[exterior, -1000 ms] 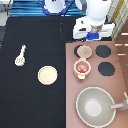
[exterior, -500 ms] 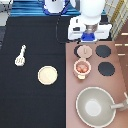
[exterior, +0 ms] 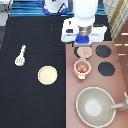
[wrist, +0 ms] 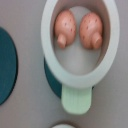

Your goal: Take the lid off the pot, put the pot on the plate, and use the tool to push the pot to the front of the table.

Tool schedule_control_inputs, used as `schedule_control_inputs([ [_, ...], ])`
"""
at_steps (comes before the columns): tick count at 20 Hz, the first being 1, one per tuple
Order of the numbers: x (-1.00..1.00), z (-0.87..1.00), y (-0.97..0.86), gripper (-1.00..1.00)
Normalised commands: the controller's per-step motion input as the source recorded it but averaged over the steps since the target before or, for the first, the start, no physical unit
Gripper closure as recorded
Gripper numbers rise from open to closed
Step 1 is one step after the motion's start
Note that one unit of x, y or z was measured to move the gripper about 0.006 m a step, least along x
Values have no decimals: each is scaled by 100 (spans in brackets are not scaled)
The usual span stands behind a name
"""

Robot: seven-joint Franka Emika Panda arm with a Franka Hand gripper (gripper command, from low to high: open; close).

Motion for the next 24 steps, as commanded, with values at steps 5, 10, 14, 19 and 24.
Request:
schedule_control_inputs([
  [5,97,-1,-18,-100],
  [10,80,-21,-19,-100],
  [14,21,-37,-18,-100],
  [19,-28,-52,-7,-100],
  [24,-17,-43,-5,-100],
])
